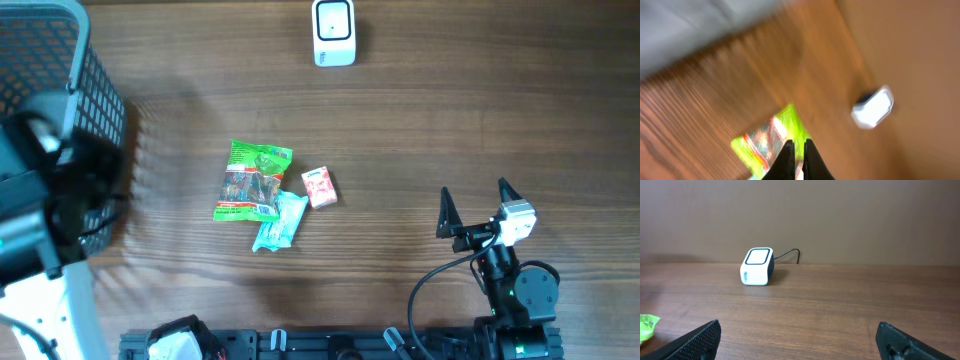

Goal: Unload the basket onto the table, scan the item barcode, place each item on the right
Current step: 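Reach the left gripper into the basket and grasp the red Nescafe stick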

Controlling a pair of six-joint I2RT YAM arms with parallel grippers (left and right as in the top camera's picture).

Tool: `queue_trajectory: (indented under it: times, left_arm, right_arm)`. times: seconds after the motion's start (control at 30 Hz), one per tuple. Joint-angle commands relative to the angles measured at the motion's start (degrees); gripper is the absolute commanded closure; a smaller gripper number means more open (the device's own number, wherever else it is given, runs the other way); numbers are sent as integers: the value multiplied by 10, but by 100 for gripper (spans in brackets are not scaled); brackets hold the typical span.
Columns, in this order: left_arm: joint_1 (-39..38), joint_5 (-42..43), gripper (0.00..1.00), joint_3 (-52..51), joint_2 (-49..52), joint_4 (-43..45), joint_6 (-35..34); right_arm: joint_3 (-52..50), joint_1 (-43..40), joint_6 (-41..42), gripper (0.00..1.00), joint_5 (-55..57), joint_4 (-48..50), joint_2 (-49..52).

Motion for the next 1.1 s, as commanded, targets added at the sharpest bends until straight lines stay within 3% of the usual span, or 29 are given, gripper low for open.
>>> queue_trajectory:
  times: [0.0,0.3,0.5,0.57,0.67,0.7,0.73,0.77,0.9,1.07]
  left_arm:
    - [-106,0,96,-36,23,-2,45]
    - [-302,0,96,-132,159,64,45]
    - [-344,3,96,-127,225,87,62]
    - [-317,2,69,-87,210,81,63]
    - [-268,3,40,-22,191,71,74]
    - [-238,3,20,16,183,64,74]
    - [-211,2,9,46,177,63,75]
    - [-182,0,5,76,172,64,76]
    - [-47,-42,4,174,169,74,75]
    - [127,-122,6,184,181,83,70]
  right_arm:
    - [0,-2,-3,0,6,2,-2]
    - [0,-2,-3,0,6,2,-2]
    - [0,-2,-3,0,6,2,-2]
    - [0,-2,-3,0,6,2,-2]
    - [0,-2,-3,0,6,2,-2]
    - [0,-2,-3,0,6,2,-2]
    - [0,-2,-3,0,6,2,-2]
    - [0,-2,-3,0,6,2,-2]
    - [0,-2,-3,0,6,2,-2]
    - [0,-2,-3,0,6,2,-2]
